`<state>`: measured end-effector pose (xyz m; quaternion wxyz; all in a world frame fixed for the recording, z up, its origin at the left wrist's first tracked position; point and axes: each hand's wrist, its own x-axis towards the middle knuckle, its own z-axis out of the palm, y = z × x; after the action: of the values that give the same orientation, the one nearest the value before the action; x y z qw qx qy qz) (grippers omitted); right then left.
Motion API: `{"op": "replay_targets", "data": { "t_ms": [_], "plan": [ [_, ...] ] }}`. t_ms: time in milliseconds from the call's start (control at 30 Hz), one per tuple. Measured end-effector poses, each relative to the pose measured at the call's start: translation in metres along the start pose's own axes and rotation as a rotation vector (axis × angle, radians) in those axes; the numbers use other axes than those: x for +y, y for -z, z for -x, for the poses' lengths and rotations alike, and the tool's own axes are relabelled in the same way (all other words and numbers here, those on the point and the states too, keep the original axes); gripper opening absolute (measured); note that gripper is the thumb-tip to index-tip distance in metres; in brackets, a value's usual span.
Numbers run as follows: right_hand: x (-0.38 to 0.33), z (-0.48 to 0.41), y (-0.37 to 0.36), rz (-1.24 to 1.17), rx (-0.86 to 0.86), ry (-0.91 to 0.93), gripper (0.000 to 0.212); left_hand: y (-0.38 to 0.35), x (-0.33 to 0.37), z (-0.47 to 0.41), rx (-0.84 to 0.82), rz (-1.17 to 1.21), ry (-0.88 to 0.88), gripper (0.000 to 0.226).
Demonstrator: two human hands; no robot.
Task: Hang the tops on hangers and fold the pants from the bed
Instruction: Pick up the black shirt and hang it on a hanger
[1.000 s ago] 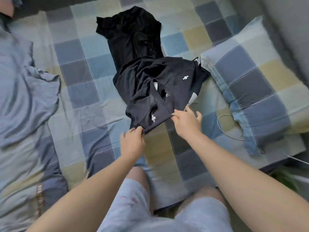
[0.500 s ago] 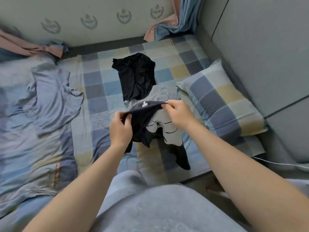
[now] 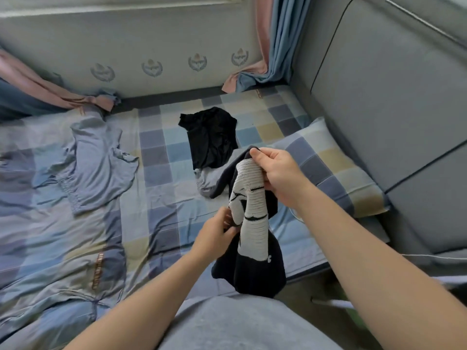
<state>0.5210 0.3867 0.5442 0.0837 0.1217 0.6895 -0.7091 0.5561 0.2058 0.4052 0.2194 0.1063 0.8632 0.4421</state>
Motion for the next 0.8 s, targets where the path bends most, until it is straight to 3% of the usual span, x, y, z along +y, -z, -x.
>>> {"op": "replay_targets", "data": {
  "t_ms": [67,267,367,433,500,567,633,800],
  "plan": [
    [-0.004,0.006,-0.006,-0.043,0.026,0.013,0.027,0.008,-0.001,0.001,0.015,-0.025,-0.013,0.016],
    [0.004,0.018,-0.018,-0.048,0.216,0.041,0.025,0.042,-0.014,0.017,0.032,-0.061,-0.063,0.015],
    [0.019,0.021,-0.029,0.086,0.303,0.093,0.013,0.067,-0.017,0.026,0.096,0.017,-0.021,0.027],
    [0.034,0.029,-0.045,0.187,0.377,0.131,0.032,0.089,-0.014,0.031,0.120,0.116,0.014,0.030],
    [0.049,0.040,-0.064,0.273,0.421,0.138,0.032,0.110,-0.009,0.033,0.119,0.249,0.047,0.026],
    [0.065,0.052,-0.088,0.266,0.331,0.126,0.014,0.127,-0.005,0.035,0.120,0.402,0.107,0.022],
    [0.083,0.065,-0.118,0.244,0.221,0.112,0.009,0.143,-0.001,0.040,0.126,0.554,0.165,0.021],
    [0.133,0.084,-0.197,0.385,0.090,0.039,0.055,0.186,-0.002,0.055,0.113,0.807,0.210,0.019]
  ]
}}
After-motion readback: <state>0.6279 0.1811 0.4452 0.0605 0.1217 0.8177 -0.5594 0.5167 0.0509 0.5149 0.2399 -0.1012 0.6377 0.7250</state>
